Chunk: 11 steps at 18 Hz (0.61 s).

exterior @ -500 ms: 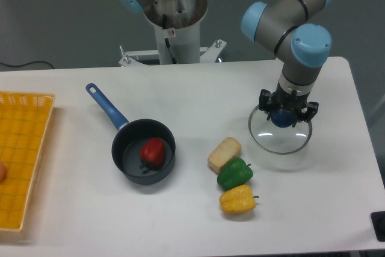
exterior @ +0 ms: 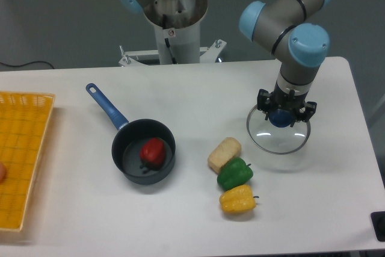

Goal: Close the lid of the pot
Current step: 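Lift the glass lid held in the gripper slightly upward, then carry the glass lid over toward the dark blue saucepan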

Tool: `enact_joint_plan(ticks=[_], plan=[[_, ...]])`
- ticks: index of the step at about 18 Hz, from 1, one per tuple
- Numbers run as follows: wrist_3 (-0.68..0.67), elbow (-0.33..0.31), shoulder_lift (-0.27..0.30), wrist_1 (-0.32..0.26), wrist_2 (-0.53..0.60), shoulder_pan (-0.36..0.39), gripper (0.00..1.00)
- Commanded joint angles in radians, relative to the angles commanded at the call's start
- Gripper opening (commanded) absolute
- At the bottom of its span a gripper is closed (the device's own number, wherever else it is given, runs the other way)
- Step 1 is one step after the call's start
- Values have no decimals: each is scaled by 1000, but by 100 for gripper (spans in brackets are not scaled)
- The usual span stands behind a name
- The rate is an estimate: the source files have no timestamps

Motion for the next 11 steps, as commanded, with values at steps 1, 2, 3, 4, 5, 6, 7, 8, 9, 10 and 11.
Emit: enact_joint_plan(ticks=[1,2,3,4,5,6,7,8,9,10,11], plan=[[-2,-3,3,-6,17,-5,55],[-8,-6,6,-15,31,-15,55],[-23,-6,14,-24,38,-28,55],[-40,-6,20,-34,40,-37,55],[-57,-8,26,-44,40,-49,55],[-78,-8,34,-57,40,-66,55],[-93,-8,43,-69,40,-81,55],[-109,-8,51,-84,40,-95,55],[-126,-8,58,-92,40,-109,55],[-147,-8,61,-94,40,-126,55],[-169,-11,63,-95,40,-144,55]])
